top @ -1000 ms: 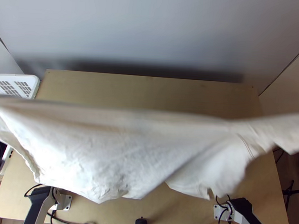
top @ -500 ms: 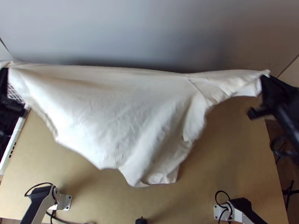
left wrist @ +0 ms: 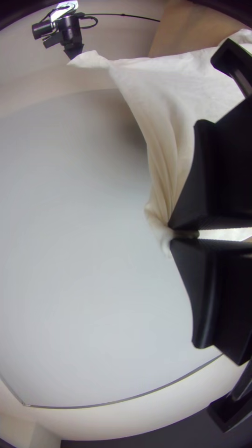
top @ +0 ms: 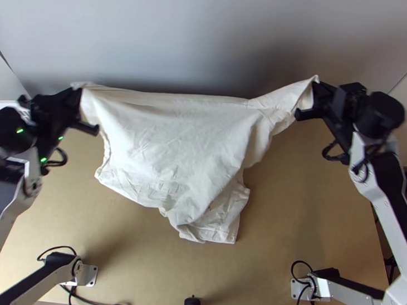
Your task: Fold the t-shirt
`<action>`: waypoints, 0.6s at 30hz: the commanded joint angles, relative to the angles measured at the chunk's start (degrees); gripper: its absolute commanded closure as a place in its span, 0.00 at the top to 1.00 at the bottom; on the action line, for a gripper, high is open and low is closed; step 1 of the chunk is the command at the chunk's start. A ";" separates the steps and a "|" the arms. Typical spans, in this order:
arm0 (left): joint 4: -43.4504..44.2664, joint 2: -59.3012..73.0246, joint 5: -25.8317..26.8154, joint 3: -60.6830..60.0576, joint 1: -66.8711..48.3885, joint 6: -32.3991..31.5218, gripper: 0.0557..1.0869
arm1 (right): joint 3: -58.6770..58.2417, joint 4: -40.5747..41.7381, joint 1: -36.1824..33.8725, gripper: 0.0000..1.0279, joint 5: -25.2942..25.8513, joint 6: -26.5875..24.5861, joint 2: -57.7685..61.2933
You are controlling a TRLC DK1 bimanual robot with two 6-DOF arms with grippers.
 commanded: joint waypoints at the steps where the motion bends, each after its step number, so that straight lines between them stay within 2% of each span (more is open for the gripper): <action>1: 6.45 10.56 -2.18 -1.30 -2.42 1.88 0.03 | -0.77 5.00 0.46 0.03 1.90 -0.30 8.32; 9: 14.18 21.02 -2.18 -1.48 1.44 3.55 0.03 | -1.65 7.55 3.00 0.03 2.95 -2.06 15.88; 18: 18.84 33.59 -2.18 1.42 5.31 4.25 0.03 | 1.16 10.53 4.06 0.02 3.13 -3.47 25.02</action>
